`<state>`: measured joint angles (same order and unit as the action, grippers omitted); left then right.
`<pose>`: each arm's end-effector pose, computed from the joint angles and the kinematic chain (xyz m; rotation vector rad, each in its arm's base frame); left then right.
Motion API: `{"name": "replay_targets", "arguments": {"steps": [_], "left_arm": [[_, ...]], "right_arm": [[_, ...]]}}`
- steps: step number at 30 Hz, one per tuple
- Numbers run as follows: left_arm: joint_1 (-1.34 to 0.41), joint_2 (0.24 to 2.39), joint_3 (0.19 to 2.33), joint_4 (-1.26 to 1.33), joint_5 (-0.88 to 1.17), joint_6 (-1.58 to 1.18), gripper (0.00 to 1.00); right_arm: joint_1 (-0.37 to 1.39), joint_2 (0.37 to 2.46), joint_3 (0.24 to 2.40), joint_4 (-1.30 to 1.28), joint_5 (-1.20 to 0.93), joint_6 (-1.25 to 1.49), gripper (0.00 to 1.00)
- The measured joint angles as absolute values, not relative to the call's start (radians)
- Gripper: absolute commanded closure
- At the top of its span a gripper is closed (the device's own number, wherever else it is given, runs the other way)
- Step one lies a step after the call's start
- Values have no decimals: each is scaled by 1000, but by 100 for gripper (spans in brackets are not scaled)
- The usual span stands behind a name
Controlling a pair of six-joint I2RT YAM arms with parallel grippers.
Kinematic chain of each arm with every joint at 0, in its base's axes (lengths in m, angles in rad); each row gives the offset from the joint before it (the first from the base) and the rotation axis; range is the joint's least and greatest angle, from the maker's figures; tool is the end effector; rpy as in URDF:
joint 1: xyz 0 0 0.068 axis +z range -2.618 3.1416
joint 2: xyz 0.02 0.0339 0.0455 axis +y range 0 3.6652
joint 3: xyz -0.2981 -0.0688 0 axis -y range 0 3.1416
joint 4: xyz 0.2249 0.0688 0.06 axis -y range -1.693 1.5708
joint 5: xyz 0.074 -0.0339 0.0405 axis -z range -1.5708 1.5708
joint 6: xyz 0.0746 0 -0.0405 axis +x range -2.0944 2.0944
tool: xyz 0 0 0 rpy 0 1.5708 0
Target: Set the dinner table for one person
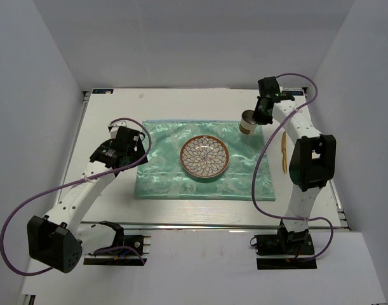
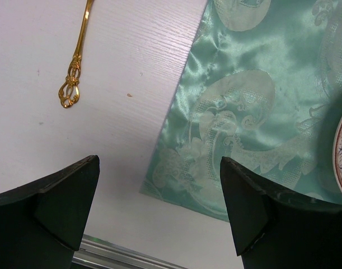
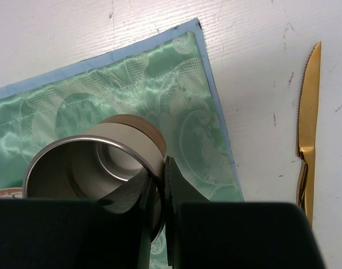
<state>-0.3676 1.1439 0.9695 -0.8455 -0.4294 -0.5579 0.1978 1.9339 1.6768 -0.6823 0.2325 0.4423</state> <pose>0.2003 -0.0439 0.2841 -0.3846 2.4344 0.1696 0.4399 0.0706 0.2747 0.3951 2.4426 -0.0200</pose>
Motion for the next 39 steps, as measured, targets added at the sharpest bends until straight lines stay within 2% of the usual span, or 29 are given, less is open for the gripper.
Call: {"name": "replay_targets", "arguments": {"steps": [10, 12, 17, 19, 20, 22, 23, 24, 25, 26, 33, 39], "left_arm": [[-368, 1144, 970, -845, -419, -556, 2], [-368, 1144, 970, -845, -415, -554, 2], [-368, 1145, 970, -845, -406, -549, 2], [-368, 1145, 970, -845, -406, -548, 2], [-368, 1145, 970, -845, -405, -547, 2], [-368, 1145, 970, -845, -403, -546, 2], [-368, 1145, 970, -845, -403, -546, 2], [-368, 1145, 970, -845, -403, -546, 2], [-368, 1145, 970, -845, -403, -546, 2], [-368, 1145, 970, -845, -403, -546, 2], [-369, 1145, 970, -846, -405, -548, 2], [-369, 1135, 970, -857, -420, -563, 2]], "right_arm": [[200, 1954, 1677, -675, 245, 439, 100], [200, 1967, 1677, -671, 244, 440, 95], [200, 1990, 1658, -649, 233, 443, 93], [200, 1991, 1653, -649, 232, 446, 70], [200, 1991, 1653, -648, 231, 453, 50], [200, 1991, 1653, -641, 232, 457, 44], [200, 1991, 1653, -639, 233, 456, 38], [200, 1991, 1653, -638, 233, 457, 27], [200, 1991, 1653, -638, 234, 458, 26], [200, 1991, 1655, -640, 234, 459, 11], [200, 1937, 1697, -664, 224, 455, 11], [189, 1655, 1633, -659, 230, 412, 11]]}}
